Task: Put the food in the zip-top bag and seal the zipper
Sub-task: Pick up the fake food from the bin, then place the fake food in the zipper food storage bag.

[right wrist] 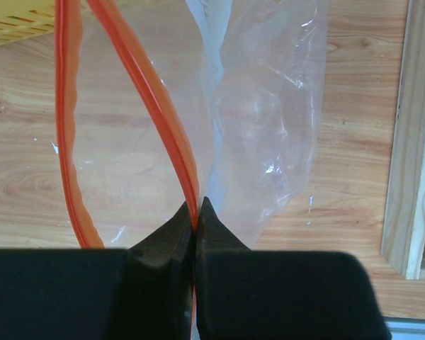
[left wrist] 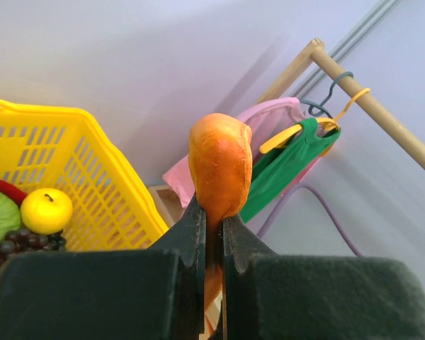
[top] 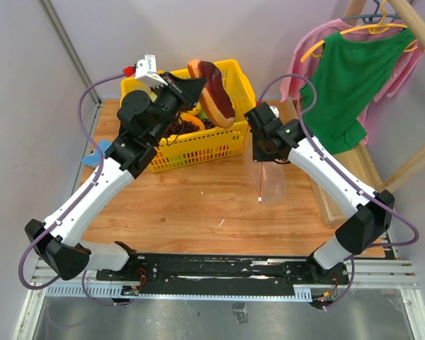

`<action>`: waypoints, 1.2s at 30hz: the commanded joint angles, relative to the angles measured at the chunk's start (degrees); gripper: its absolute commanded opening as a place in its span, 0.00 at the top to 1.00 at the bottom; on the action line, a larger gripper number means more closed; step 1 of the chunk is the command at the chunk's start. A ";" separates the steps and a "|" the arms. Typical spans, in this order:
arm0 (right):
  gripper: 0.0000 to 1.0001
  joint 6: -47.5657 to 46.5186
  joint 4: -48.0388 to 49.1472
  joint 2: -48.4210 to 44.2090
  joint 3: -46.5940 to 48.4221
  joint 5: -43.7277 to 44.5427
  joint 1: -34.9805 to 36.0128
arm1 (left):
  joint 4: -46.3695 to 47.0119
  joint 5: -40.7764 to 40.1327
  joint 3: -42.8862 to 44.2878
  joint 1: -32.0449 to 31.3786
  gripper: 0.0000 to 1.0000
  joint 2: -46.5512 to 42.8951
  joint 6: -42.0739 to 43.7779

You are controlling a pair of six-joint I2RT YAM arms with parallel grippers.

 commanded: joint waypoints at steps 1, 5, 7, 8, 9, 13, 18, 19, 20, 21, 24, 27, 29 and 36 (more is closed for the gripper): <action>0.99 3.80 0.25 -0.13 0.88 -0.27 -1.50 | 2.81 -2.15 -1.25 -2.32 1.00 -1.65 -2.53; 0.99 5.16 1.67 -1.05 -0.24 -0.96 -1.58 | 2.28 -3.83 -2.78 -3.56 1.00 -2.14 -3.82; 0.99 5.83 2.10 -1.41 -0.82 -1.02 -1.67 | 2.31 -3.69 -3.36 -3.98 1.00 -2.52 -4.74; 0.99 6.13 2.25 -1.51 -0.99 -1.07 -1.68 | 2.33 -3.61 -3.56 -4.17 1.00 -2.68 -4.91; 0.99 6.42 2.37 -1.48 -1.17 -1.23 -1.70 | 2.31 -3.83 -3.80 -4.43 1.00 -2.83 -5.01; 0.99 7.30 3.22 -1.54 -1.69 -2.70 -1.97 | 2.40 -4.69 -5.15 -5.02 1.00 -3.27 -5.65; 0.99 8.27 3.96 -1.47 -2.14 -3.56 -2.12 | 2.69 -4.02 -5.62 -5.18 1.00 -3.62 -7.09; 0.99 8.38 4.10 -1.52 -2.23 -3.69 -2.26 | 2.68 -4.33 -5.70 -5.20 1.00 -3.49 -7.12; 0.99 8.52 4.29 -1.48 -2.35 -3.85 -2.30 | 2.54 -4.71 -5.94 -5.27 1.00 -3.46 -7.31; 0.99 8.57 4.57 -1.54 -2.46 -4.27 -2.31 | 2.70 -4.87 -6.30 -5.29 0.99 -3.50 -7.64; 0.99 8.73 5.09 -1.60 -2.70 -4.82 -2.49 | 3.08 -4.22 -7.00 -5.29 1.00 -3.59 -8.87; 0.99 9.12 5.20 -1.47 -2.77 -5.43 -2.77 | 3.24 -3.75 -6.91 -5.50 1.00 -3.34 -8.93; 0.99 9.35 5.41 -1.55 -2.78 -6.06 -3.03 | 2.82 -4.51 -7.03 -5.83 1.00 -3.20 -8.84; 0.99 9.45 8.02 -2.80 -3.71 -8.43 -3.57 | 2.71 -6.13 -8.48 -6.95 1.00 -2.37 -9.30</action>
